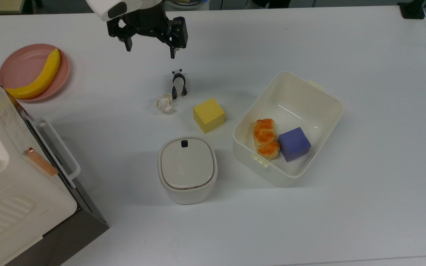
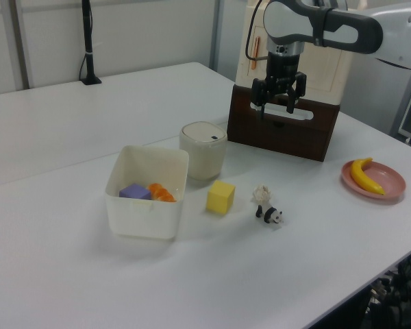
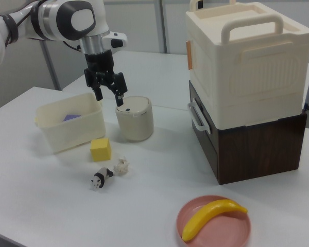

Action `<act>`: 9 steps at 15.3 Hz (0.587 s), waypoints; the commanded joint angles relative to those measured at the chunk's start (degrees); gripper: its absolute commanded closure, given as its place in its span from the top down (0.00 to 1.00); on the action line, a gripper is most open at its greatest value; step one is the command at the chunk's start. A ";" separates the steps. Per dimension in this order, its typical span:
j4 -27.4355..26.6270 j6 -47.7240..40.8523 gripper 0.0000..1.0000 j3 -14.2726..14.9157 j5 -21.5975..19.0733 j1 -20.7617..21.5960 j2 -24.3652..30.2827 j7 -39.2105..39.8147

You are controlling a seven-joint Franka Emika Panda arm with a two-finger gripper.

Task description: Open the trash can

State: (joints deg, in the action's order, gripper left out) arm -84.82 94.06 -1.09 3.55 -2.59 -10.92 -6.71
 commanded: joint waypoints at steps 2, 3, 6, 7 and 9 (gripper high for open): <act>-0.70 -0.46 1.00 0.30 -0.03 0.83 0.72 -0.67; -0.79 -0.46 1.00 0.21 -0.21 0.83 0.64 -0.32; -1.23 -0.55 1.00 0.21 -0.30 0.92 0.64 -0.05; -1.40 -0.55 1.00 0.21 -0.30 1.01 0.64 0.21; -2.37 -0.46 1.00 0.21 -0.21 2.06 0.64 0.91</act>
State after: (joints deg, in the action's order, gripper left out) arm -85.13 94.06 -1.32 3.54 -2.24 -11.23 -6.69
